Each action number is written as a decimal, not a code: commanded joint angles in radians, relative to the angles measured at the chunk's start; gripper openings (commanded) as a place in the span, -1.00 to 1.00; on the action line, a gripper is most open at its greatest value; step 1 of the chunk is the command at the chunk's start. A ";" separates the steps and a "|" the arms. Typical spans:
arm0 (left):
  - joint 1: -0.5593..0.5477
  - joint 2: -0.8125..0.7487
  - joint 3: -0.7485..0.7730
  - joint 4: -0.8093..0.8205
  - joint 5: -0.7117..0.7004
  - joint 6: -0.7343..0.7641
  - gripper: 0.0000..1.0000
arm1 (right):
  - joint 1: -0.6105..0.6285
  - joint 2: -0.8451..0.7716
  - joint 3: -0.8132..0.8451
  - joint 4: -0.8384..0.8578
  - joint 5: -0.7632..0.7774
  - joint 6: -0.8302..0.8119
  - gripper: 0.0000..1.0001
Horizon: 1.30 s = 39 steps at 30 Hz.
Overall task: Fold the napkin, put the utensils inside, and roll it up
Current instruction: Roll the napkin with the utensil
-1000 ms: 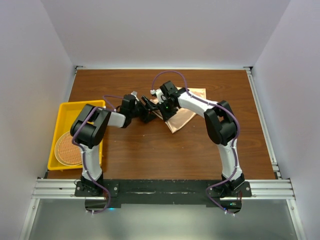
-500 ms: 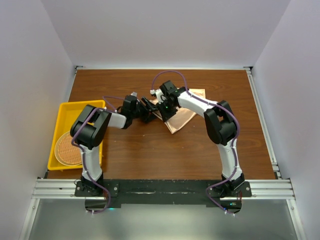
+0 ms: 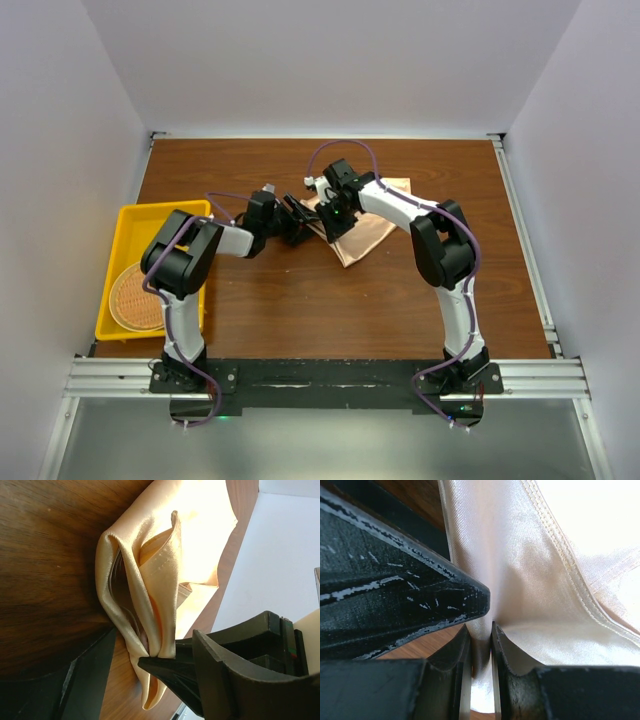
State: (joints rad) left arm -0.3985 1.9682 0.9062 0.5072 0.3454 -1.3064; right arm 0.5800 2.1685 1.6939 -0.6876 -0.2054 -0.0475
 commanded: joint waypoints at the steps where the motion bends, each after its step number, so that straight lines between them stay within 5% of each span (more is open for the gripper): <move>1: -0.019 0.032 0.003 -0.116 -0.026 0.022 0.37 | -0.005 -0.032 0.043 0.005 -0.037 0.012 -1.00; 27: -0.025 0.126 0.039 -0.059 -0.034 0.042 -0.06 | -0.005 -0.027 0.046 0.005 -0.121 -0.003 -1.00; 39: -0.025 0.104 0.079 -0.096 -0.048 0.075 -1.00 | -0.002 -0.033 0.024 0.007 -0.077 -0.005 -1.00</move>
State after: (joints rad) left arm -0.4187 2.0537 0.9615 0.5140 0.3435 -1.2995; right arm 0.5739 2.1696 1.6958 -0.6899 -0.2813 -0.0448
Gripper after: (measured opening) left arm 0.094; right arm 0.196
